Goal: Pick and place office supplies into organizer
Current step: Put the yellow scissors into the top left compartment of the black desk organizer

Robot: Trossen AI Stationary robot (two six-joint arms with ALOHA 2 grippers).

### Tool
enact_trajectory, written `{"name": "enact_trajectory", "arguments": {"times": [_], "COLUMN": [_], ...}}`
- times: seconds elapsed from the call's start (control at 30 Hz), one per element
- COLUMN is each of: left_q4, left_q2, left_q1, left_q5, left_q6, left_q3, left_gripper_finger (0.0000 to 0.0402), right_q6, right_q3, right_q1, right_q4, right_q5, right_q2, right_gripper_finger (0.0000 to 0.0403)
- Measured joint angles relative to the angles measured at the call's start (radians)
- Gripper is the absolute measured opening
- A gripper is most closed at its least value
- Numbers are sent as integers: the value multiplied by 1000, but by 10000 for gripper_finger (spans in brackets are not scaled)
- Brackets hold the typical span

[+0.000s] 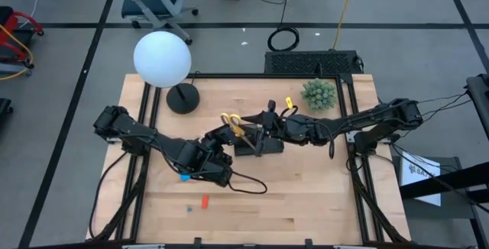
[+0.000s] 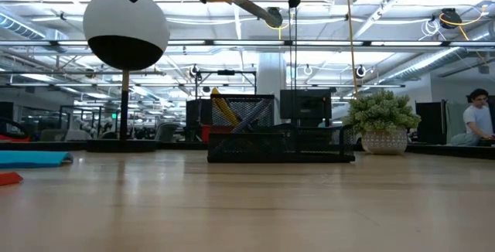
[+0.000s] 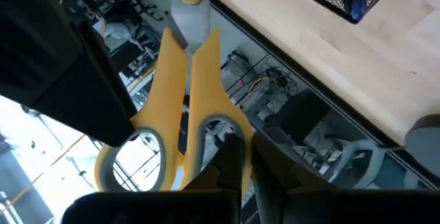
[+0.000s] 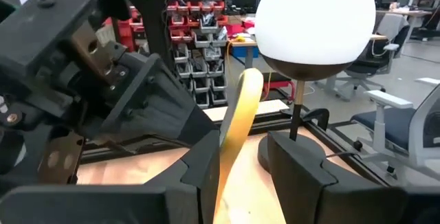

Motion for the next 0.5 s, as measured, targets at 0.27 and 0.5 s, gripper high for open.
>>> {"name": "enact_trajectory", "arguments": {"times": [0.27, 0.5], "left_q4": [135, 158], "left_q2": [0, 0], "left_q1": [3, 7], "left_q5": [8, 3], "left_q6": [112, 138], "left_q3": [0, -1], "left_gripper_finger": [13, 13], "right_q6": [4, 6], "right_q3": [0, 0], "right_q1": [-10, -12], "right_q4": [58, 58], "right_q5": [-14, -27], "right_q2": [32, 34], "right_gripper_finger": [114, 102]}}
